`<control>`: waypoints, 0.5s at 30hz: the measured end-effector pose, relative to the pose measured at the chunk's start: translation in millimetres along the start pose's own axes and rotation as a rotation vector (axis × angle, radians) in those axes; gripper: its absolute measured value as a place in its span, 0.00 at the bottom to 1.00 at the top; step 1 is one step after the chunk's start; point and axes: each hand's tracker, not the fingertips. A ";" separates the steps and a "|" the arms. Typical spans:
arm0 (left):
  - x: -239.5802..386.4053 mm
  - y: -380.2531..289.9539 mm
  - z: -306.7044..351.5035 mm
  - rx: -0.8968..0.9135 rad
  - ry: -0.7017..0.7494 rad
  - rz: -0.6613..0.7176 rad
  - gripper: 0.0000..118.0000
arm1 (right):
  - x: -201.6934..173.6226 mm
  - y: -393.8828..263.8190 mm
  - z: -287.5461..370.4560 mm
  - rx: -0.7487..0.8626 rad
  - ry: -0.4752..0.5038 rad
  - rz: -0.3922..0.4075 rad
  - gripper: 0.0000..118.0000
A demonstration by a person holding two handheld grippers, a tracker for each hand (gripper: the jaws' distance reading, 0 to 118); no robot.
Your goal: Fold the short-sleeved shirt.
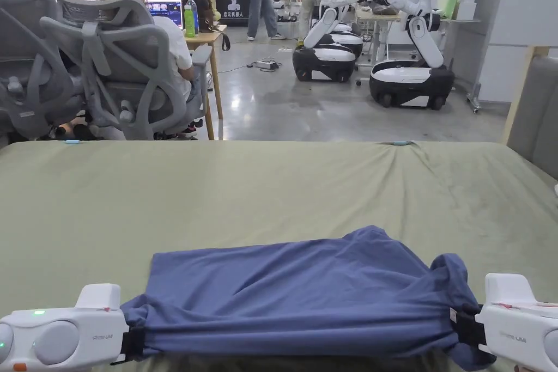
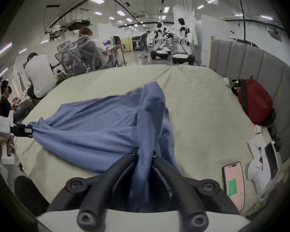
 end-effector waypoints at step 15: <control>22.0 -27.1 24.7 0.279 0.116 -0.036 0.86 | -39.7 -17.8 11.0 0.270 -0.079 0.000 1.00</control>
